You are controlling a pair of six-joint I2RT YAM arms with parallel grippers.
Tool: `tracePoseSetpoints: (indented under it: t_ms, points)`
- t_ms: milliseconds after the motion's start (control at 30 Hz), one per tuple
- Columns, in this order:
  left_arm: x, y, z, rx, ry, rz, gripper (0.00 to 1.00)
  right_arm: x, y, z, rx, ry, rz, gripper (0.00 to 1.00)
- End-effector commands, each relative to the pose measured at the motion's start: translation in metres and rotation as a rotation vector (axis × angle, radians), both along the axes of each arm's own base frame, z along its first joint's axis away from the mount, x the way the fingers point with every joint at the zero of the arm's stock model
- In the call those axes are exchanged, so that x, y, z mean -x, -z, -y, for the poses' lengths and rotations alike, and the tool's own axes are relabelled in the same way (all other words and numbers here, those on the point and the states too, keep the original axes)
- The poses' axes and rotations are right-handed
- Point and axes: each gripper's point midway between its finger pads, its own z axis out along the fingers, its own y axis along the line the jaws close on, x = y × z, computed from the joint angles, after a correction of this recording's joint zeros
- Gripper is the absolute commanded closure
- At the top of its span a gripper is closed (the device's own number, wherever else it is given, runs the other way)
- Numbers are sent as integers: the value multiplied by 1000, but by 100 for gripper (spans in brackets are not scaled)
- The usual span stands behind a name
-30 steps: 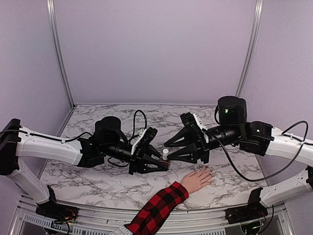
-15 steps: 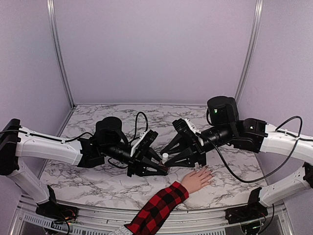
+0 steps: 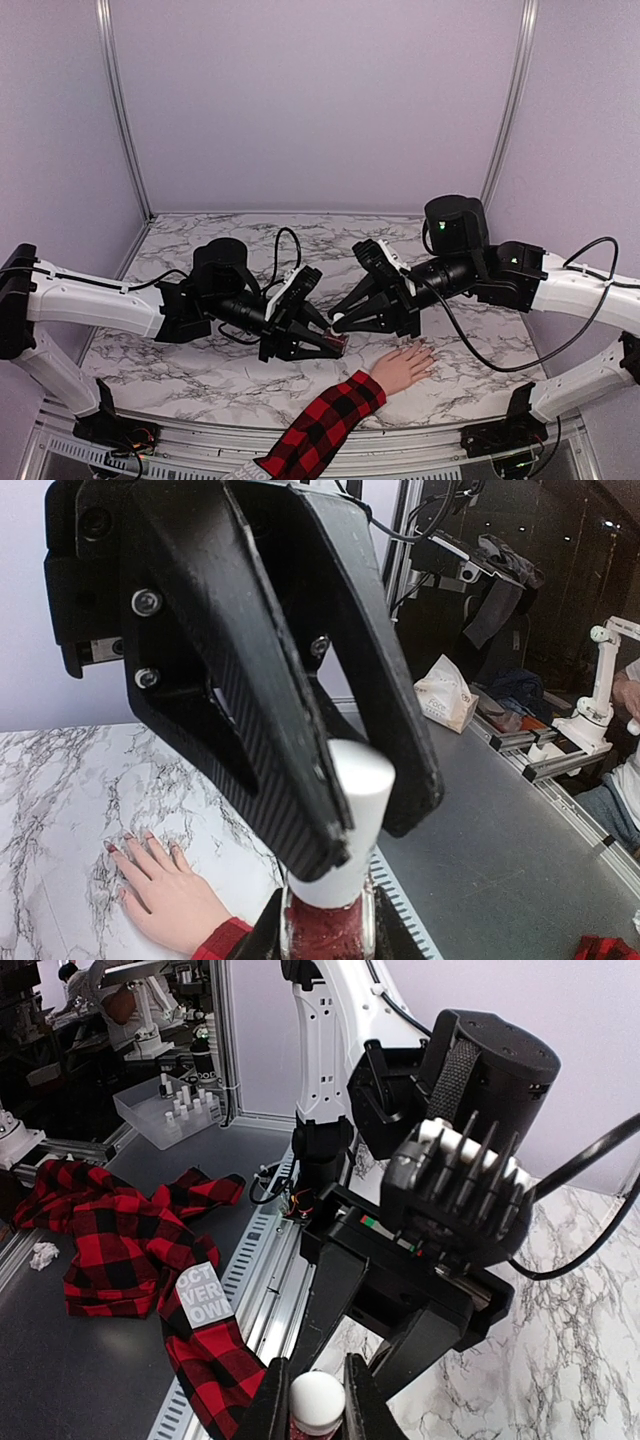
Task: Paint the nails
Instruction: Screw the nail polish bottle cap onto the nail polish bottle.
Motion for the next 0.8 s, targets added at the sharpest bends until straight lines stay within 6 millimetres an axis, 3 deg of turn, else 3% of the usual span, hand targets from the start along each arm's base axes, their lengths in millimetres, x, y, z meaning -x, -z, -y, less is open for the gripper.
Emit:
tracePoseSetpoints:
  t_ms: [0, 300, 767]
  points:
    - [-4, -29, -5, 87, -33, 79, 100, 0, -8, -1, -15, 13, 2, 91]
    - [-28, -42, -7, 118, -202, 135, 100, -15, 2, -5, 5, 101, -18, 99]
    - [-96, -51, -12, 129, -607, 170, 100, -87, 24, -9, 58, 460, -6, 100]
